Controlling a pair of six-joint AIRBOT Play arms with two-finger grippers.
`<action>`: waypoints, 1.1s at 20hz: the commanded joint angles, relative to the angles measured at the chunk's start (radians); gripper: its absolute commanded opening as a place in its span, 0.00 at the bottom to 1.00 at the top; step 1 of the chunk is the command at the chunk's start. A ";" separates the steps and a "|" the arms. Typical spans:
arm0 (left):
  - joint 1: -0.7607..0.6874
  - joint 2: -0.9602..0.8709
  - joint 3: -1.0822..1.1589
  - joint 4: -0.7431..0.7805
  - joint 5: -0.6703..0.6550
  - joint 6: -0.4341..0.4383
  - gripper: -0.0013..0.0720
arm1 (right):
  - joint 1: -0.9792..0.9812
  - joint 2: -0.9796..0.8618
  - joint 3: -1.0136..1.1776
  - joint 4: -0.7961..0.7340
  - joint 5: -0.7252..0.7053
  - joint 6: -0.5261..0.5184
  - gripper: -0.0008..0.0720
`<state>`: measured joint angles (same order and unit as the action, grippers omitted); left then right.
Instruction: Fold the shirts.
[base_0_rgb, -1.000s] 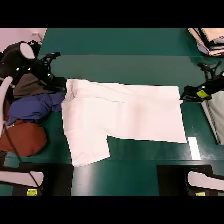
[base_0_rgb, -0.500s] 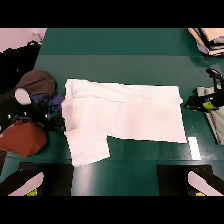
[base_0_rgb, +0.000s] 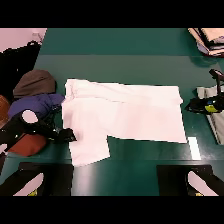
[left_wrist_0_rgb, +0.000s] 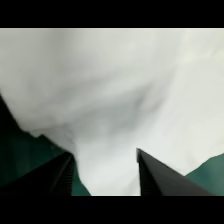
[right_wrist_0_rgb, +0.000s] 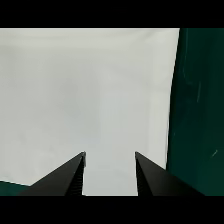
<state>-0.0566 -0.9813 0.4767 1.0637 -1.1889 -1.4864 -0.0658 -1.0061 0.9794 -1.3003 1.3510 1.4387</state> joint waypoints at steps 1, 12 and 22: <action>-0.031 0.002 -0.021 -0.033 0.036 0.003 0.13 | -0.001 0.004 -0.001 -0.006 0.034 0.000 0.52; -0.031 0.002 0.145 -0.041 -0.040 0.055 0.05 | -0.447 0.062 -0.375 0.050 0.114 -0.032 0.74; -0.031 0.002 0.145 -0.040 -0.023 0.055 0.05 | -0.457 -0.111 -0.522 0.286 -0.089 -0.080 0.40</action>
<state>-0.0872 -0.9806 0.6201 1.0225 -1.2148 -1.4319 -0.5465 -1.0740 0.4736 -1.0534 1.3468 1.3720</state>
